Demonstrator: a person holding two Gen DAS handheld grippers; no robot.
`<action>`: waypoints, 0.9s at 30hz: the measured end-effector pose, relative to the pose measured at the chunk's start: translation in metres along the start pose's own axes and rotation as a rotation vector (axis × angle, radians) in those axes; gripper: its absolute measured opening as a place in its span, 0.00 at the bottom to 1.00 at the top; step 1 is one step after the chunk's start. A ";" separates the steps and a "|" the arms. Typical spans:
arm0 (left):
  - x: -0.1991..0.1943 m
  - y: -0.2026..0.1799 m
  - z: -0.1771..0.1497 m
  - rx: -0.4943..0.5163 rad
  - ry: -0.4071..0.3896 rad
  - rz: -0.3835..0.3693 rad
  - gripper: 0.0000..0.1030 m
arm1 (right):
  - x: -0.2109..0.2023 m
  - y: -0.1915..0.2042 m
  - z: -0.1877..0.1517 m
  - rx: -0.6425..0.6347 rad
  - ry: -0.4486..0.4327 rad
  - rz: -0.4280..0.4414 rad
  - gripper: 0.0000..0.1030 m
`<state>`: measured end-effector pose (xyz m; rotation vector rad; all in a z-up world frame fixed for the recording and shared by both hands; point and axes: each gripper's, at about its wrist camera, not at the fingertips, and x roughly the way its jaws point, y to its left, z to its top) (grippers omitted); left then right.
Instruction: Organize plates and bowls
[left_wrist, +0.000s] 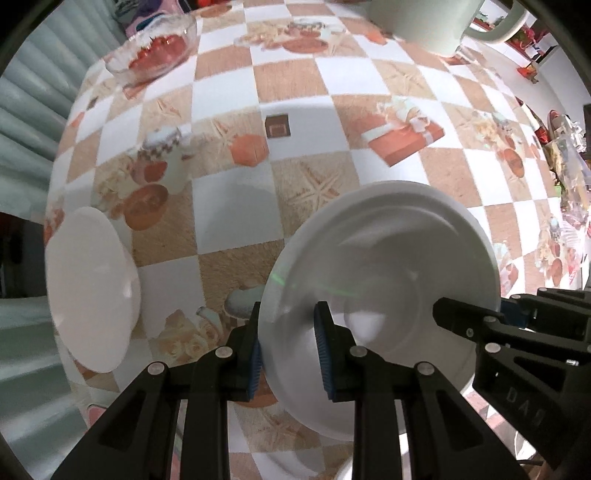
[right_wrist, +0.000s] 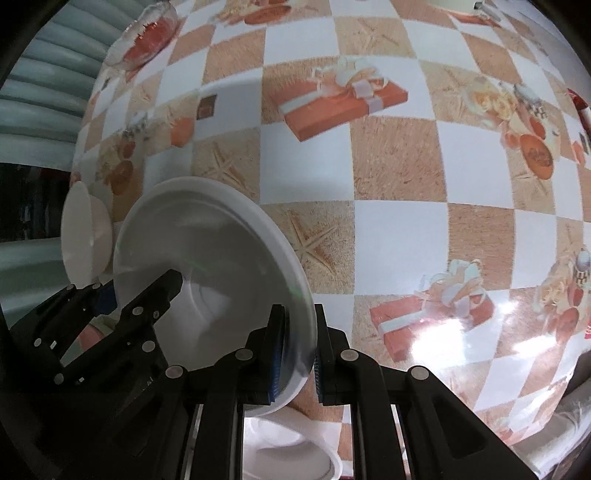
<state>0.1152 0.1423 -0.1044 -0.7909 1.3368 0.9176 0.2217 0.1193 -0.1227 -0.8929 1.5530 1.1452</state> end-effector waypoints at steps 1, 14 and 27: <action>-0.007 -0.002 0.000 0.003 -0.009 0.000 0.27 | -0.007 -0.001 -0.001 -0.001 -0.007 0.000 0.15; -0.062 -0.020 -0.068 0.080 -0.026 -0.023 0.27 | -0.044 -0.002 -0.059 -0.006 -0.017 -0.032 0.15; -0.042 -0.047 -0.126 0.199 0.073 -0.063 0.27 | -0.023 -0.018 -0.132 0.073 0.072 -0.055 0.15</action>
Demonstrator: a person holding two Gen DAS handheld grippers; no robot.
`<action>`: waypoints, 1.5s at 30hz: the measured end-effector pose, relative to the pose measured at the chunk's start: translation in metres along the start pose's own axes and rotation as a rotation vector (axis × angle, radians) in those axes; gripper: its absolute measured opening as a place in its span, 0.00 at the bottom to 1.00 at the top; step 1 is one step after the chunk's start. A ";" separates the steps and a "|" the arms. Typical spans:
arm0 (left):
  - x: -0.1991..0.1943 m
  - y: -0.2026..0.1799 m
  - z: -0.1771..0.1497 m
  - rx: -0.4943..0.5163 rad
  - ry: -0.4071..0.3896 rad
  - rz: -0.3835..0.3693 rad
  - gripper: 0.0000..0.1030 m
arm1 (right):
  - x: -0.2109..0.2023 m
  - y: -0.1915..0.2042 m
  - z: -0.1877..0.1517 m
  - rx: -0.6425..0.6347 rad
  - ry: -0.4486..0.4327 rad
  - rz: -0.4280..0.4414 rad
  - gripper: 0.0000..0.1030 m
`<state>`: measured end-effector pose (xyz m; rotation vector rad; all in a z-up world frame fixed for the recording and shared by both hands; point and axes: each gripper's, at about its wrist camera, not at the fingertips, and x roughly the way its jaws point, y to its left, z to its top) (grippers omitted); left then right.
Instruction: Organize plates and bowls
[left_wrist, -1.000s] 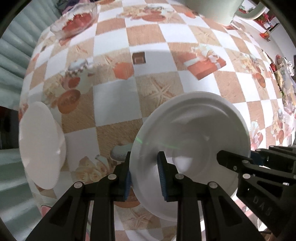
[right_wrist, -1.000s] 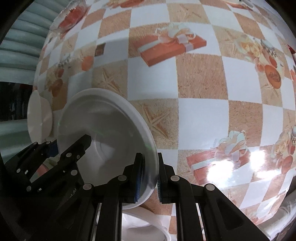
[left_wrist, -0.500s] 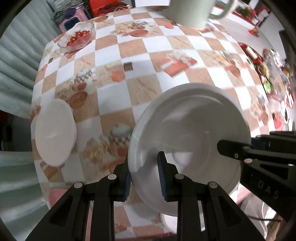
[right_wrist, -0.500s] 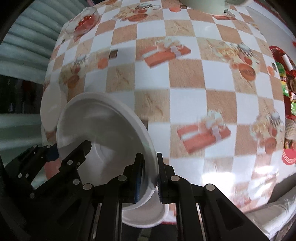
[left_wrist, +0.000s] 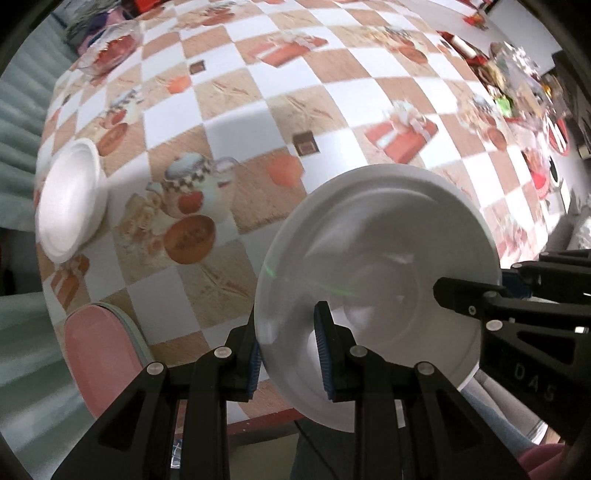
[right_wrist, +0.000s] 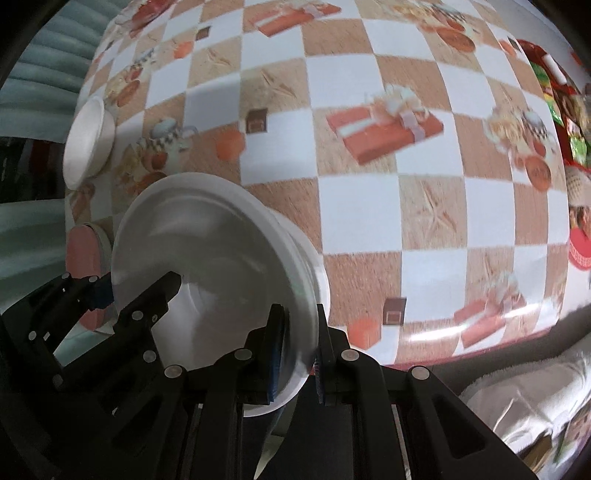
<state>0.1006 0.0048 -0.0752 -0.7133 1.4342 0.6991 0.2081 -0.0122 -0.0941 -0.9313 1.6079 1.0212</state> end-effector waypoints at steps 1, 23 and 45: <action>0.001 -0.001 0.000 0.008 0.004 0.000 0.27 | 0.002 -0.002 -0.002 0.006 0.004 0.000 0.15; 0.006 -0.010 -0.007 0.038 -0.005 -0.033 0.76 | 0.027 -0.012 -0.016 0.047 0.024 -0.030 0.38; -0.023 0.070 -0.032 -0.200 -0.061 -0.018 0.77 | 0.022 -0.035 -0.020 0.132 -0.023 -0.082 0.84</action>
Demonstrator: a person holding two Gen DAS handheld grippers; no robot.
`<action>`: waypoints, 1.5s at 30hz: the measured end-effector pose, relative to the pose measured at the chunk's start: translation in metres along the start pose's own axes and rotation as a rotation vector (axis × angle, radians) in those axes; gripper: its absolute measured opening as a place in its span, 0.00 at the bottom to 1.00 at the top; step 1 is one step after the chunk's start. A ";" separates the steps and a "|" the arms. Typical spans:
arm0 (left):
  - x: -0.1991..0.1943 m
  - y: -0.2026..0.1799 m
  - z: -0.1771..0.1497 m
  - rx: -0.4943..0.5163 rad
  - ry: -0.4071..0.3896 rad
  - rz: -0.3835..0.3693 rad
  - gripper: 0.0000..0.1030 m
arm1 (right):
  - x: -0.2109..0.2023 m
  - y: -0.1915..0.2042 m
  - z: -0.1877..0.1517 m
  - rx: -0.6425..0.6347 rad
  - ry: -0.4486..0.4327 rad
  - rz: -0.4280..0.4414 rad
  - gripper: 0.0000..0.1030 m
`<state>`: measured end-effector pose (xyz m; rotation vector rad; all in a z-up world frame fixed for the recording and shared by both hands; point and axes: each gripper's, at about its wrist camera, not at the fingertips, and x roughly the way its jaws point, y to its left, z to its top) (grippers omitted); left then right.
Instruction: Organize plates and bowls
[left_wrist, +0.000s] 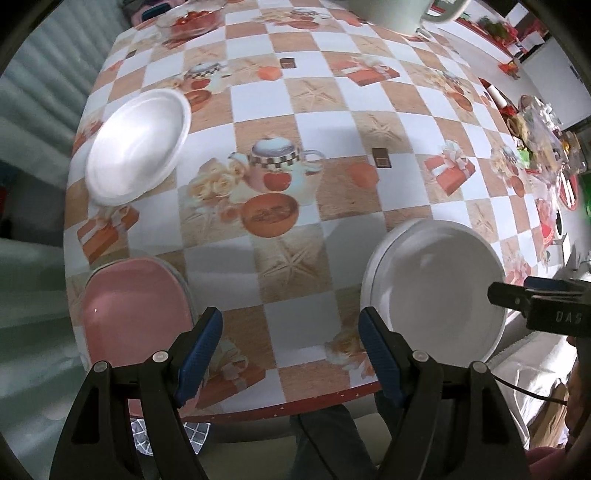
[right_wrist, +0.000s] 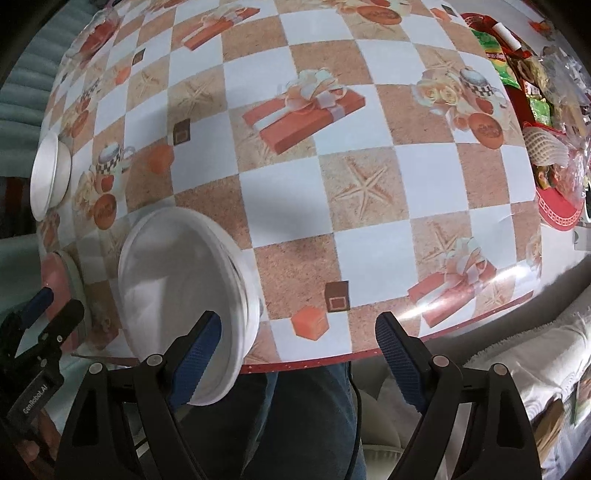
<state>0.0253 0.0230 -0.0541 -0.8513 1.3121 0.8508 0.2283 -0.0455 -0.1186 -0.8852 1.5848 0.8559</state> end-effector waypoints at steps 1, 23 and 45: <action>0.001 0.001 -0.001 -0.002 0.001 0.001 0.77 | 0.003 0.004 -0.003 -0.005 0.002 -0.006 0.84; -0.012 0.040 -0.010 -0.086 -0.036 -0.005 0.77 | -0.001 0.041 0.012 -0.069 -0.062 -0.066 0.84; -0.032 0.156 0.058 -0.340 -0.130 0.091 0.77 | -0.061 0.181 0.106 -0.279 -0.132 0.079 0.84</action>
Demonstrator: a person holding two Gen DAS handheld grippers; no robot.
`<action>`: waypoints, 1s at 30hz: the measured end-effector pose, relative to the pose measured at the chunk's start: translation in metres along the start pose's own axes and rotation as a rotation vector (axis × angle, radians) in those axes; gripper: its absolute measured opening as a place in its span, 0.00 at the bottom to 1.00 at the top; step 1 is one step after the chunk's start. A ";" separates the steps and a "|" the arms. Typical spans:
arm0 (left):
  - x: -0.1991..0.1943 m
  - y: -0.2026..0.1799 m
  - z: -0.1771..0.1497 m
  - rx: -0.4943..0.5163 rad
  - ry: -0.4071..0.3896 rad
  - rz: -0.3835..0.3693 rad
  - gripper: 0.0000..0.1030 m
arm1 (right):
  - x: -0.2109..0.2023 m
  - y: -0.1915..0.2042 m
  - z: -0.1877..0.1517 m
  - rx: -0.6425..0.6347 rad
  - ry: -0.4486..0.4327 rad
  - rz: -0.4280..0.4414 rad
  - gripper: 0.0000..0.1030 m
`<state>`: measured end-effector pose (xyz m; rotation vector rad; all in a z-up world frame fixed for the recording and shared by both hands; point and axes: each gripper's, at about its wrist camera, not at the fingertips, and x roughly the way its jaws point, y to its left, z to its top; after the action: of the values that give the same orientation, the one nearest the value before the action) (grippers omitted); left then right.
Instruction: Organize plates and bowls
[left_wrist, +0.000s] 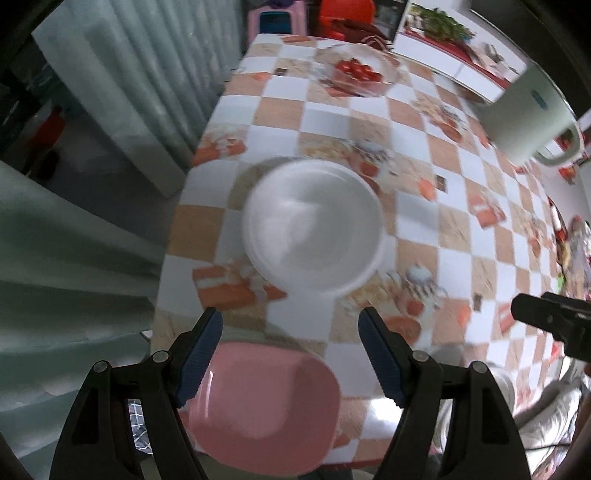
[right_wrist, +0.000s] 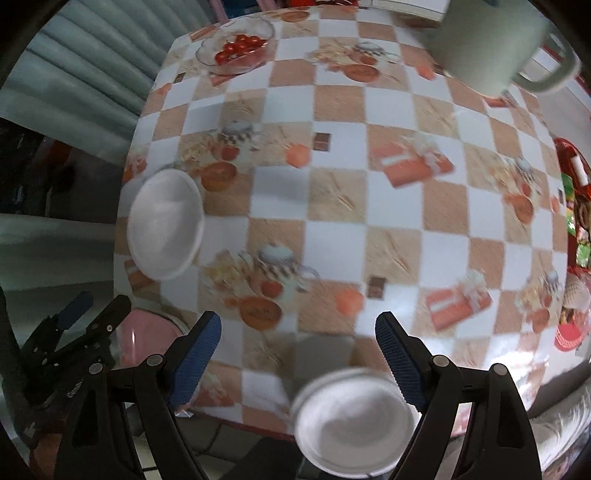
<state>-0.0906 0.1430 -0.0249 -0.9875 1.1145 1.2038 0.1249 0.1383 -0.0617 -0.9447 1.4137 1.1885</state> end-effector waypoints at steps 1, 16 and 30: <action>0.004 0.002 0.004 -0.006 0.003 0.007 0.77 | 0.004 0.005 0.005 0.000 0.004 0.008 0.84; 0.071 0.026 0.052 -0.025 0.042 0.098 0.77 | 0.075 0.035 0.043 0.109 0.019 0.086 0.84; 0.116 0.034 0.066 0.006 0.112 0.123 0.77 | 0.122 0.056 0.062 0.080 0.052 0.056 0.84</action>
<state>-0.1146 0.2333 -0.1259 -1.0034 1.2820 1.2545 0.0628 0.2155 -0.1713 -0.8911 1.5262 1.1467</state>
